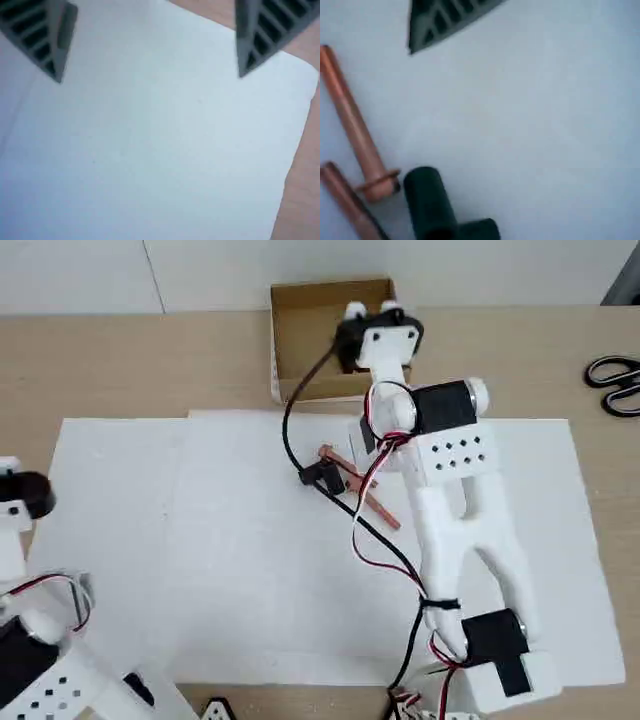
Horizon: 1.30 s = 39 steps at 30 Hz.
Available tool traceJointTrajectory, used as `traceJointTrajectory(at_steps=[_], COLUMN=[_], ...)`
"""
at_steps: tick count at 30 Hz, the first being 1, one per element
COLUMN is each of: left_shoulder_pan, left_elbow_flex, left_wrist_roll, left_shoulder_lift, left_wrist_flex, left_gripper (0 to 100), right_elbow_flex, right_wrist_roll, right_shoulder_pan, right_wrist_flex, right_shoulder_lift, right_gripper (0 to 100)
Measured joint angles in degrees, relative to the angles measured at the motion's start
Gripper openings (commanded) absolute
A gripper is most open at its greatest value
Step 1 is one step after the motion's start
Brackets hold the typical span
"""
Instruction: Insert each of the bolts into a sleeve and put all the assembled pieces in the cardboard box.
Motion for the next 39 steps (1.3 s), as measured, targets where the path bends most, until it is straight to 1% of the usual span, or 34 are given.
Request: traceJointTrajectory(at_steps=[6,11,16,19,27,32,39], left_shoulder_pan=[5.19,8.0,8.35,8.35,8.35,8.35,8.35], left_elbow_flex=[3.6,5.98,5.98,5.98,5.98,3.87,3.87], left_wrist_roll=[0.79,5.98,7.82,7.82,10.55,12.22,12.4], left_shoulder_lift=[0.09,0.09,0.09,0.09,0.09,0.09,0.09], left_wrist_flex=[-2.46,-6.15,-7.3,-7.3,-8.35,-8.35,-8.44], left_gripper=[21,21,21,21,21,21,21], right_elbow_flex=[6.68,7.03,7.3,7.91,8.09,8.18,8.18], right_wrist_roll=[0.0,0.35,3.69,4.84,6.07,6.24,7.38], right_shoulder_pan=[-0.09,-2.11,-8.44,-10.81,-11.16,-11.16,-10.73], right_wrist_flex=[-4.13,-6.59,-8.35,-10.2,-14.68,-16.18,-18.46], right_shoulder_lift=[4.75,7.56,7.74,8.97,13.89,14.59,14.59], right_gripper=[15.4,15.1,15.1,15.1,15.1,15.1,15.1])
